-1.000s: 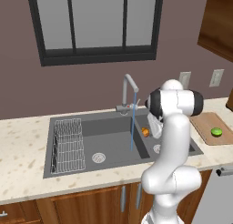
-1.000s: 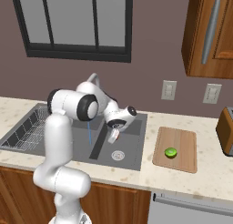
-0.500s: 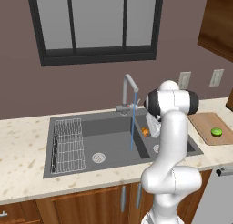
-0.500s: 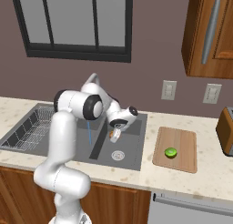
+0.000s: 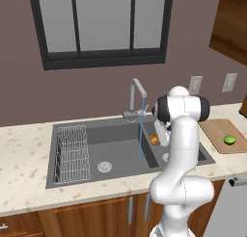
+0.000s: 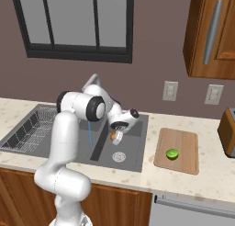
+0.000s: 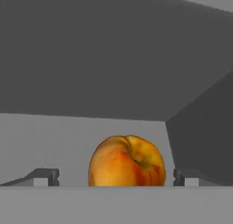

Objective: Pick the kiwi, peach from the sink and place them on the cutting board to airdry. Then turn off the sink faucet.

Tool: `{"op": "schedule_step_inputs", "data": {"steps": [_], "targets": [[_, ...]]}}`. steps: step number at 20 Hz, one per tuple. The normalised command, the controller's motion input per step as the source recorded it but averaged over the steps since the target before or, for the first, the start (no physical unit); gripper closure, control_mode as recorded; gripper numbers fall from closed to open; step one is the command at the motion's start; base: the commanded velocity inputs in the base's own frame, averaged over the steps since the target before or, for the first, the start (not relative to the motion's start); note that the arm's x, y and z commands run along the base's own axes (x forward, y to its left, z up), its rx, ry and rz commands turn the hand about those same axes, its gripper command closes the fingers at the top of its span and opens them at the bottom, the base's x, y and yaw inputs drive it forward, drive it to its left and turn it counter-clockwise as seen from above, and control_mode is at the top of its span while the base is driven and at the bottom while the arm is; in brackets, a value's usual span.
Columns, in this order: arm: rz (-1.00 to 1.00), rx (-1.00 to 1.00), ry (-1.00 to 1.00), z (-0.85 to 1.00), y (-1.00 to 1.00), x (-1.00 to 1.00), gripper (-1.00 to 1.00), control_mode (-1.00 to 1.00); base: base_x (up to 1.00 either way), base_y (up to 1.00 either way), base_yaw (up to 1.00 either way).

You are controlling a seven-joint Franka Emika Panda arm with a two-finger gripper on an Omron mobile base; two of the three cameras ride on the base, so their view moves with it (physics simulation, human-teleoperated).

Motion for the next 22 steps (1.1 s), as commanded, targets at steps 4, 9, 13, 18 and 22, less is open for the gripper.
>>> {"op": "schedule_step_inputs", "data": {"steps": [4, 9, 13, 18, 22], "targets": [[0.01, 0.0, 0.0, -0.21, 0.0, 0.21, -1.0, -1.0, 0.0, 0.0, 0.0], [0.01, 0.0, 0.0, -0.21, 0.0, 0.17, -1.0, -1.0, 0.0, 0.0, 0.0], [0.0, 0.0, 0.0, -0.19, 0.0, 0.13, -1.0, -1.0, 0.0, 0.0, 0.0], [0.0, 0.0, 0.0, -0.21, 0.0, 0.13, 1.0, -1.0, 0.0, 0.0, 0.0], [0.0, 0.0, 0.0, -0.2, 0.0, 0.12, 1.0, -1.0, 0.0, 0.0, 0.0]]}}
